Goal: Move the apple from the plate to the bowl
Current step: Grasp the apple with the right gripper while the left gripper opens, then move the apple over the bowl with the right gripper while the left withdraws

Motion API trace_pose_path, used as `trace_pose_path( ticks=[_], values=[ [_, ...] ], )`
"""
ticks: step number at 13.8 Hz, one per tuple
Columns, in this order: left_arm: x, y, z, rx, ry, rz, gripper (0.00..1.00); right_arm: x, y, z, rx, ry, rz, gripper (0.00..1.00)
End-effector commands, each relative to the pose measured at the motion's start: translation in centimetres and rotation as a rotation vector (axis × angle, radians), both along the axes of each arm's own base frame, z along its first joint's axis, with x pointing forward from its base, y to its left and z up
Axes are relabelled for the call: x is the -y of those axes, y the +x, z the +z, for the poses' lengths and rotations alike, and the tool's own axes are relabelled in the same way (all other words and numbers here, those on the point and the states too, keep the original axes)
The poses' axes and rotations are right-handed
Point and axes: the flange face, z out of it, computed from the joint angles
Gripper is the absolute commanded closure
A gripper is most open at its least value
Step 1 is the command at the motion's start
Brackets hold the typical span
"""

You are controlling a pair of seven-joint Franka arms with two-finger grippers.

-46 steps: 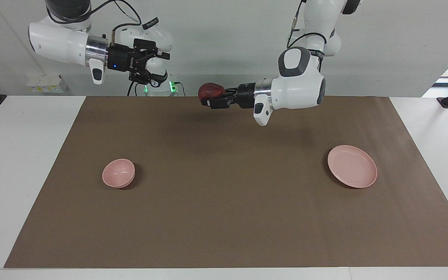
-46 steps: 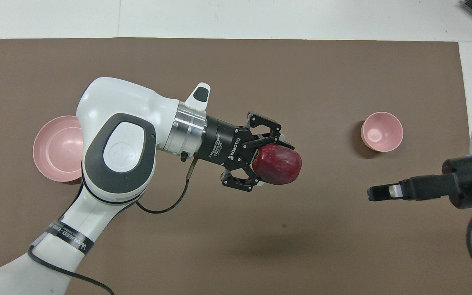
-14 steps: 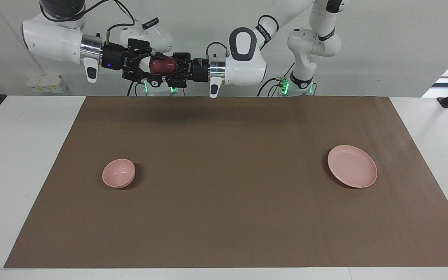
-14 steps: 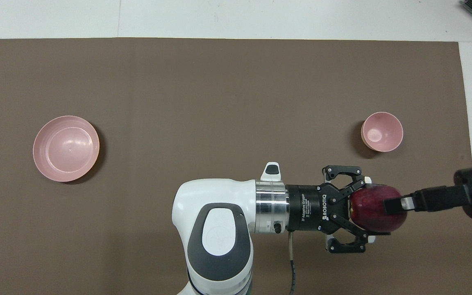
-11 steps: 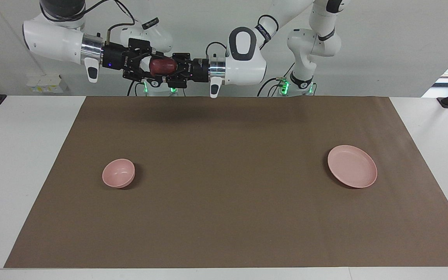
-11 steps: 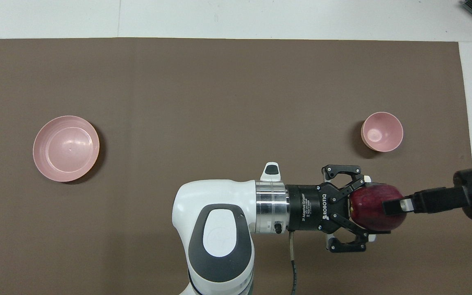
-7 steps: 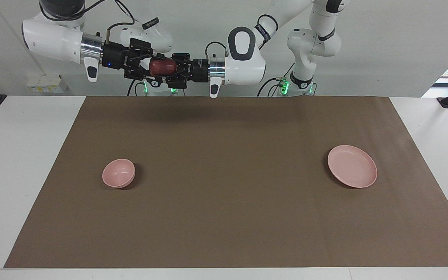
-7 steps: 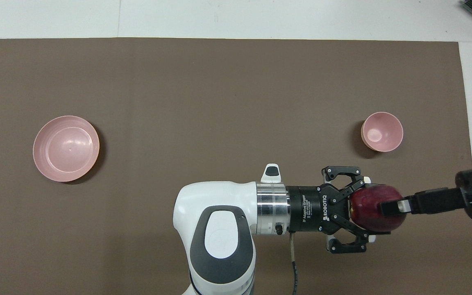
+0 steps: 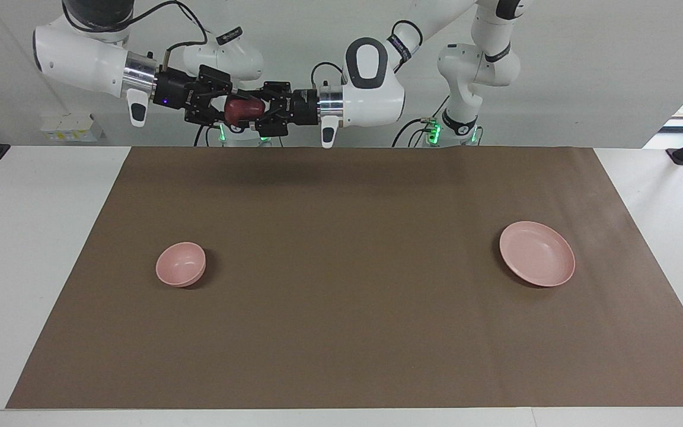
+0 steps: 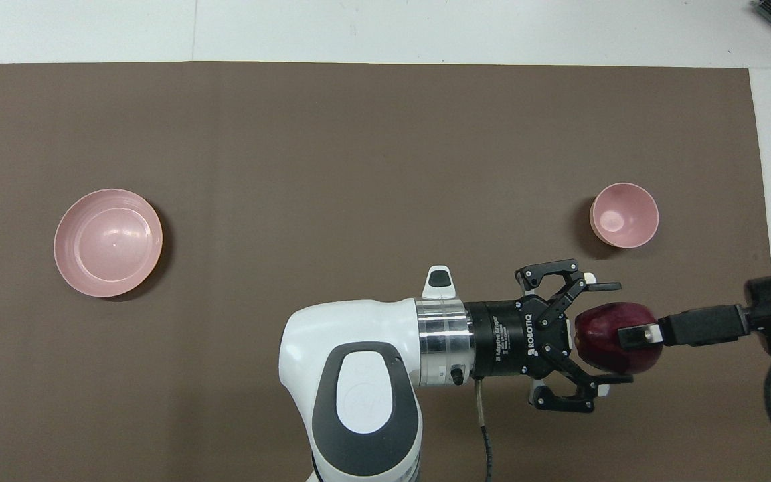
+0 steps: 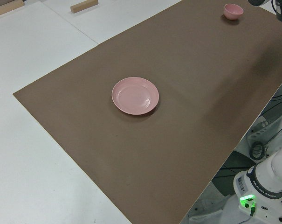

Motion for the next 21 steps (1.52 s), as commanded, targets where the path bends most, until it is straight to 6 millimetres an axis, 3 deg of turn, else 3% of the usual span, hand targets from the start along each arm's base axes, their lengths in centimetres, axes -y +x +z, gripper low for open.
trace_pose_path(
  ticks=[1, 2, 7, 9, 11, 13, 14, 16, 21],
  values=[
    [-1.6, 1.4, 0.6, 0.024, 0.029, 0.052, 0.00, 1.7, 1.5, -0.2, -0.003, -0.141, 0.006, 1.00],
    [-2.8, 2.8, 0.3, 0.055, 0.056, 0.060, 0.00, 2.5, 2.2, -0.3, 0.011, -0.200, -0.006, 1.00],
    [-4.2, 4.8, -0.3, 0.203, 0.164, -0.002, 0.00, 3.6, 4.4, -1.6, 0.101, -0.501, -0.044, 1.00],
    [-5.9, 6.6, -0.2, 0.269, 0.195, -0.055, 0.00, 3.8, 5.4, -1.7, 0.134, -0.625, -0.044, 1.00],
    [-7.5, 8.0, 0.0, 0.320, 0.225, -0.100, 0.00, 3.9, 6.9, -3.2, 0.157, -0.736, -0.006, 1.00],
    [-9.1, 9.1, 0.1, 0.389, 0.276, -0.177, 0.00, 4.9, 8.1, -2.9, 0.203, -0.851, 0.018, 1.00],
    [-10.2, 9.7, 0.0, 0.409, 0.298, -0.208, 0.00, 4.1, 8.9, -2.7, 0.233, -0.916, 0.056, 1.00],
    [-11.9, 10.3, -0.3, 0.466, 0.371, -0.303, 0.00, 2.4, 11.7, -5.3, 0.281, -1.012, 0.123, 1.00],
    [-16.6, 11.7, -1.1, 0.621, 0.596, -0.568, 0.00, 3.3, 13.8, -7.4, 0.344, -1.116, 0.157, 1.00]
  ],
)
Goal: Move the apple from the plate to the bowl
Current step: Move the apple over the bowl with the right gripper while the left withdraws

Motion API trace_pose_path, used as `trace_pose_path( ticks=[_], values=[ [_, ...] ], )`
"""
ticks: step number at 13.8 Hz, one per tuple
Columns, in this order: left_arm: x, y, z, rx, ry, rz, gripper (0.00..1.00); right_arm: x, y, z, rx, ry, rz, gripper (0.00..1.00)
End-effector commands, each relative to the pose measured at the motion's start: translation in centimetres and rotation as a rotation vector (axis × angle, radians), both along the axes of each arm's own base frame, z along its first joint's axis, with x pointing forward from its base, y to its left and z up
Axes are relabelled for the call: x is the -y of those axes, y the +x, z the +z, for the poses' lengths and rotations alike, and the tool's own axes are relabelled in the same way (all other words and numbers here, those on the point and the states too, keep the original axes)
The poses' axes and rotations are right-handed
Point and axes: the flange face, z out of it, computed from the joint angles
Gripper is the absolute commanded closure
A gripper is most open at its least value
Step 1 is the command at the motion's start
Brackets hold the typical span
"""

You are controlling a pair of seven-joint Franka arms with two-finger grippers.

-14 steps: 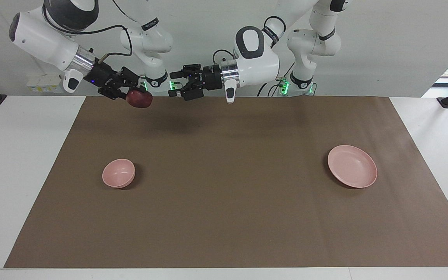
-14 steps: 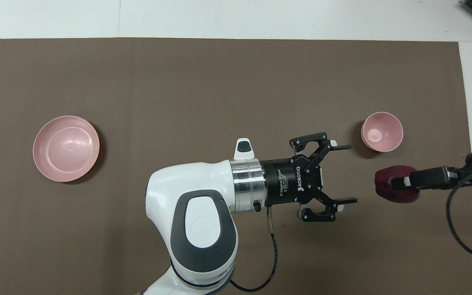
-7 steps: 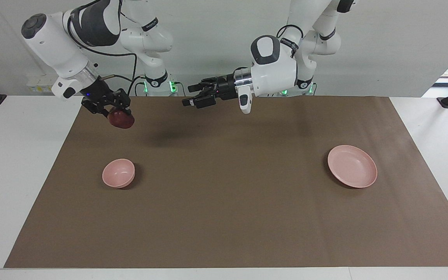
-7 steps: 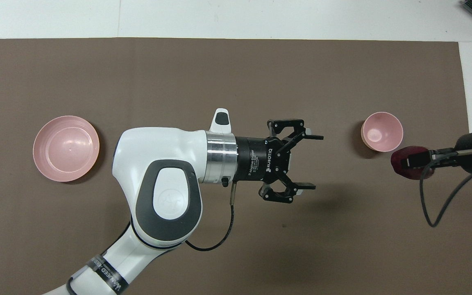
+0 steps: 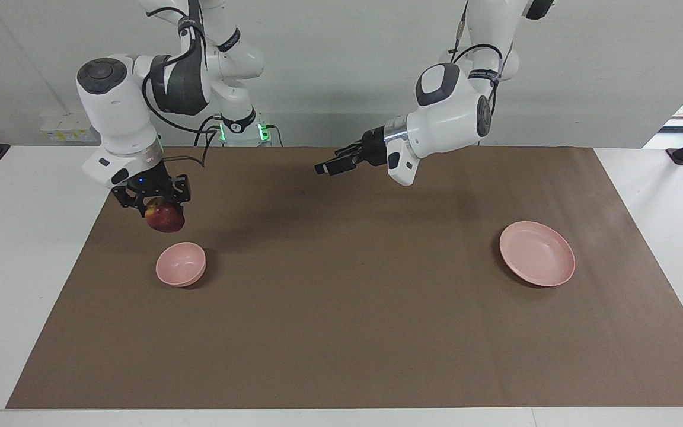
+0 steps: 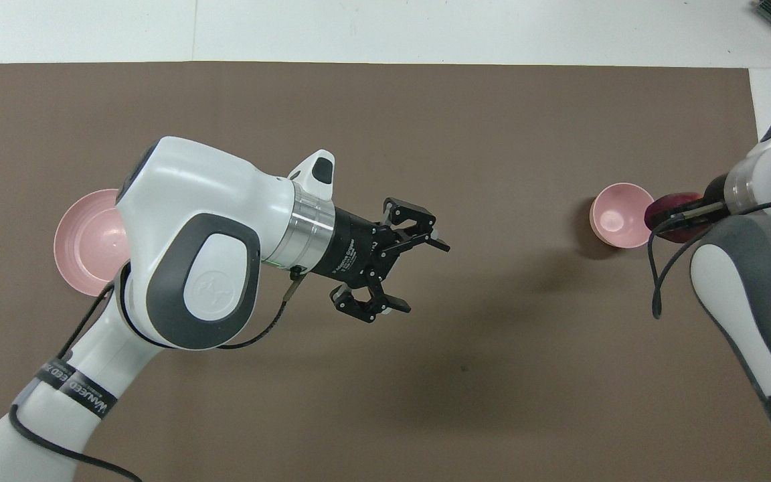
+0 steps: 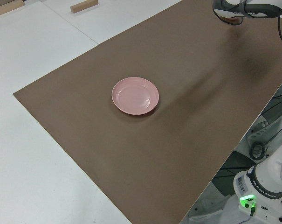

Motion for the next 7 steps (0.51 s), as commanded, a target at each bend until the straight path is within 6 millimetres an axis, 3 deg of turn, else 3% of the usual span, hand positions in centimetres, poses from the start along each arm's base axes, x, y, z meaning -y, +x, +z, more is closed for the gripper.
trace_pose_path(
  ticks=[1, 4, 5, 7],
  values=[
    [-2.9, 0.6, -0.2, 0.066, 0.106, -0.121, 0.00, 0.4, 1.3, -0.4, 0.032, -0.059, 0.017, 1.00],
    [-6.0, 1.3, -1.4, 0.192, 0.245, -0.303, 0.00, -0.1, 3.0, -2.4, 0.072, -0.119, 0.075, 1.00],
    [-6.8, 1.6, -1.3, 0.239, 0.298, -0.369, 0.00, -1.3, 3.2, -3.0, 0.065, -0.169, 0.124, 1.00],
    [-8.3, 2.1, -1.7, 0.299, 0.359, -0.458, 0.00, -1.4, 3.2, -3.8, 0.051, -0.195, 0.140, 1.00]
  ],
)
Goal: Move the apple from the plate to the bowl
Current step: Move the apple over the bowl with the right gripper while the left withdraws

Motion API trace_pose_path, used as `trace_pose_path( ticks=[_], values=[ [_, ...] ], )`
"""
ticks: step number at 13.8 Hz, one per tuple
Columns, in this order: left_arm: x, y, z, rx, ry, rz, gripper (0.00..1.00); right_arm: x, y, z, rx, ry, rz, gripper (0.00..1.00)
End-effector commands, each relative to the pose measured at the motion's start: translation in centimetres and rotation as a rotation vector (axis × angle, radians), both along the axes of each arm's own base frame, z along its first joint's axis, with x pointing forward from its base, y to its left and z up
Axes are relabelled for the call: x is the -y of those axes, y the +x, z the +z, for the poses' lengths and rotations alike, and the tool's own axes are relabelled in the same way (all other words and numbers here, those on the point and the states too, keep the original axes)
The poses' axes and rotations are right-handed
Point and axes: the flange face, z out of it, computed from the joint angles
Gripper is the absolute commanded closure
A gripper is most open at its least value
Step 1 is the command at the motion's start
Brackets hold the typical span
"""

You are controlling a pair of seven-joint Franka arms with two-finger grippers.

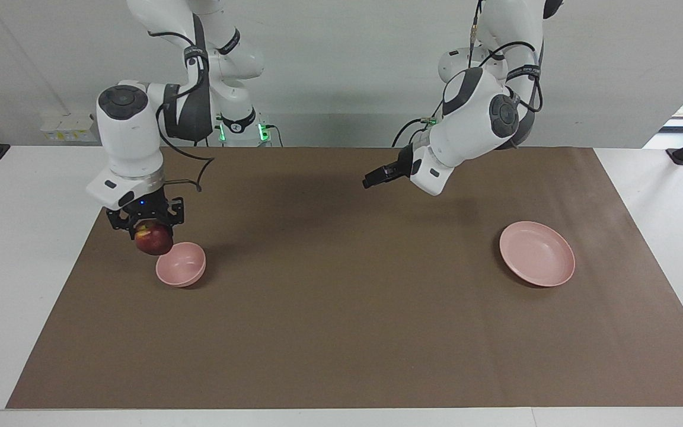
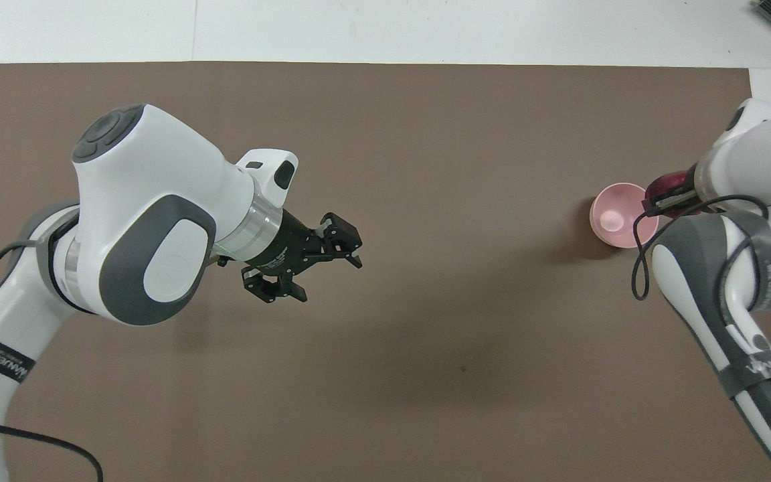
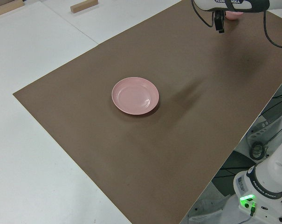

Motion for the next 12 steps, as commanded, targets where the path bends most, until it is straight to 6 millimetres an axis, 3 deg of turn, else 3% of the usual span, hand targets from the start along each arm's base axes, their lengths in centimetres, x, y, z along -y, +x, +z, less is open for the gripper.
trace_pose_path(
  ticks=[1, 6, 9, 11, 12],
  values=[
    [-2.0, 0.6, 0.3, 0.077, 0.080, -0.140, 0.00, -0.7, 0.6, -1.4, -0.005, -0.036, 0.006, 1.00],
    [-6.7, 2.8, 0.4, 0.263, 0.271, -0.406, 0.00, -1.2, 0.9, -4.5, -0.006, -0.022, -0.003, 1.00],
    [-8.3, 4.3, 2.2, 0.366, 0.374, -0.566, 0.00, -1.5, 1.2, -6.8, -0.014, -0.015, -0.009, 1.00],
    [-8.5, 4.5, 3.2, 0.393, 0.381, -0.559, 0.00, -1.6, 1.4, -7.3, -0.009, -0.012, -0.006, 1.00],
    [-9.0, 5.1, 4.9, 0.422, 0.374, -0.526, 0.00, -1.7, 1.4, -7.6, -0.014, -0.012, -0.005, 1.00]
  ],
)
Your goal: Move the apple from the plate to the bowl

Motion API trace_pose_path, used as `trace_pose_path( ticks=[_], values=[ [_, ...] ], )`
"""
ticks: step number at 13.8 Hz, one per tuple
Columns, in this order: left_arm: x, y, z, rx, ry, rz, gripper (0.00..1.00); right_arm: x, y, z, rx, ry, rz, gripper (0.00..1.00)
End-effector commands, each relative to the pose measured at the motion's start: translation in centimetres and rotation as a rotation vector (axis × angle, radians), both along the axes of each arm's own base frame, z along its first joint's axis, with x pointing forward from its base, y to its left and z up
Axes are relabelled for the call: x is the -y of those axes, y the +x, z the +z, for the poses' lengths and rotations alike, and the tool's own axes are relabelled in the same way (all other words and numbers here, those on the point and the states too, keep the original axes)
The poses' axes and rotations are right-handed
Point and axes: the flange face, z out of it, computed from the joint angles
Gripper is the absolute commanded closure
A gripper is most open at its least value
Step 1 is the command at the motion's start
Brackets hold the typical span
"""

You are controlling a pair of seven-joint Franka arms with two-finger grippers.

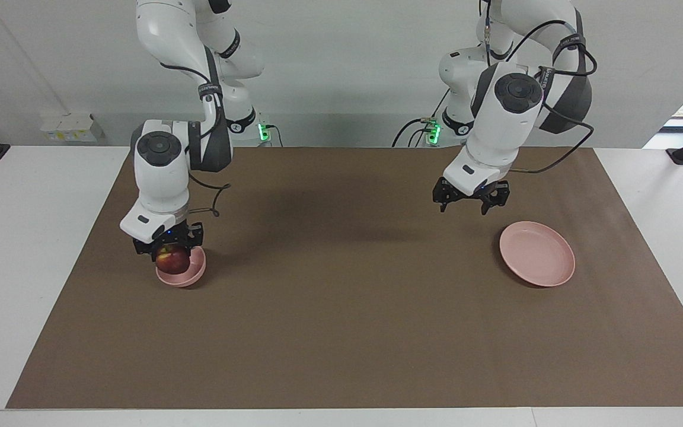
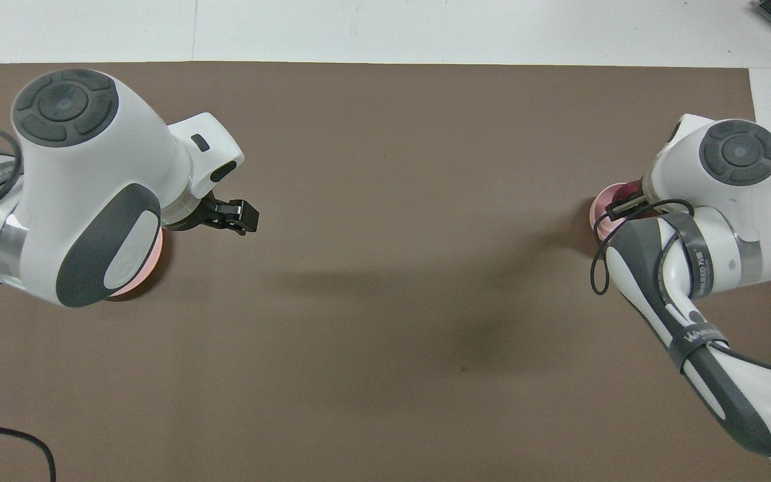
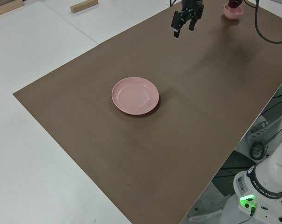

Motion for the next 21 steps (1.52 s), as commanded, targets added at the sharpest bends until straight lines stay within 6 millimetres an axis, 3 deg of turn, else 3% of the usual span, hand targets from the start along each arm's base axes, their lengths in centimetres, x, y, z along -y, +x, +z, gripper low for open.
trace_pose_path(
  ticks=[1, 6, 7, 12, 14, 17, 18, 19, 21],
  values=[
    [-2.8, 1.3, 2.7, 0.047, -0.006, 0.039, 0.00, -0.2, 0.0, -0.7, 0.013, -0.011, -0.010, 1.00],
    [-10.8, 3.3, 2.0, 0.016, -0.045, 0.182, 0.00, 0.0, -0.3, -2.3, -0.004, -0.006, -0.018, 1.00],
    [-10.6, 3.3, 2.3, 0.017, -0.064, 0.189, 0.00, -0.1, -0.3, -2.6, -0.003, -0.005, -0.034, 0.99],
    [-10.5, 3.2, 2.1, 0.016, -0.065, 0.186, 0.00, 0.3, -0.6, -3.8, -0.019, -0.001, -0.049, 0.64],
    [-11.3, 3.2, 2.1, 0.012, -0.060, 0.192, 0.00, 0.6, -0.7, -4.0, -0.011, 0.002, -0.049, 0.51],
    [-13.2, 3.5, 1.9, 0.010, -0.046, 0.167, 0.00, 0.6, -0.8, -4.5, -0.019, 0.009, -0.055, 0.23],
    [-14.7, 3.7, 2.2, 0.012, -0.043, 0.183, 0.00, 0.6, -0.8, -4.5, -0.019, 0.009, -0.055, 0.14],
    [-14.8, 3.7, 2.3, 0.013, -0.037, 0.178, 0.00, 0.6, -0.7, -4.5, -0.018, 0.009, -0.053, 0.00],
    [-15.5, 3.8, 2.5, 0.019, -0.022, 0.148, 0.00, 0.9, -0.6, -4.3, -0.017, 0.008, -0.056, 0.00]
  ],
)
